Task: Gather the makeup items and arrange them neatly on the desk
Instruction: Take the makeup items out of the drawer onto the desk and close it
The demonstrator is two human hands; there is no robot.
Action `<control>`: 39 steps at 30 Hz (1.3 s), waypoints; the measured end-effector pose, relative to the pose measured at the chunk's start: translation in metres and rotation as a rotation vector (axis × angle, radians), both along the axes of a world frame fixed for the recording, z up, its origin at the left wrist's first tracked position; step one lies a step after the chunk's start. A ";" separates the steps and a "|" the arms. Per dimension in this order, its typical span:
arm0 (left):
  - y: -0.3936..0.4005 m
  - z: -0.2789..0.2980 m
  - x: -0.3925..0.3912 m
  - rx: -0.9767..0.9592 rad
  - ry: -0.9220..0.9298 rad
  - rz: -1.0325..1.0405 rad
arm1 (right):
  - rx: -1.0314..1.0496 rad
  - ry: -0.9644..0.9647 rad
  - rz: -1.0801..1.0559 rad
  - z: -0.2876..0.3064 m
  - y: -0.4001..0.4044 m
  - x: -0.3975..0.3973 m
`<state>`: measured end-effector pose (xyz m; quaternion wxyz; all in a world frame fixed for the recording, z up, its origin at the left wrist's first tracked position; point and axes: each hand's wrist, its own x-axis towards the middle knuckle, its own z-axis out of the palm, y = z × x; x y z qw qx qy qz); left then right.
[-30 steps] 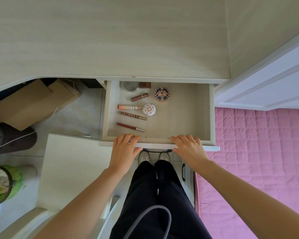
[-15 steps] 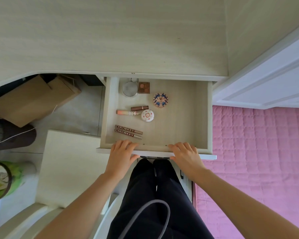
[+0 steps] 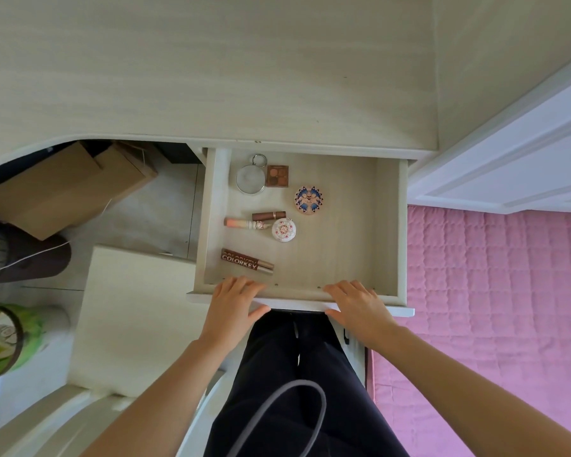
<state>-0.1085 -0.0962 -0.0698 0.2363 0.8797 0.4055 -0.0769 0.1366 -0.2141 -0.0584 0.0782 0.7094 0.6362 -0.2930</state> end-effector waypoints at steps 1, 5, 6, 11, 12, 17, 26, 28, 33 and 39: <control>0.002 0.000 0.000 -0.015 -0.003 0.002 | 0.014 0.033 -0.016 0.000 0.001 0.002; 0.016 0.001 0.009 -0.173 -0.093 0.132 | 0.103 0.131 -0.078 -0.001 0.017 0.012; 0.022 0.001 0.013 -0.200 -0.114 0.162 | 0.124 0.124 -0.073 -0.003 0.022 0.015; 0.061 -0.009 0.041 -0.169 -0.103 0.148 | 0.160 0.106 -0.057 -0.009 0.059 0.026; 0.069 -0.012 0.047 -0.160 -0.091 0.140 | 0.163 0.106 -0.057 -0.011 0.067 0.027; 0.109 -0.024 0.079 -0.110 -0.083 0.117 | 0.134 0.080 -0.035 -0.029 0.108 0.036; 0.177 -0.068 0.124 0.060 0.038 0.032 | 0.108 -0.026 -0.051 -0.067 0.174 0.062; 0.188 -0.077 0.132 0.120 0.050 0.043 | 0.108 -0.033 -0.082 -0.074 0.183 0.064; 0.209 -0.099 0.139 0.100 0.016 0.208 | 0.069 -0.040 -0.146 -0.091 0.201 0.066; 0.215 -0.110 0.130 0.010 0.170 0.227 | 0.001 -0.059 -0.135 -0.105 0.208 0.055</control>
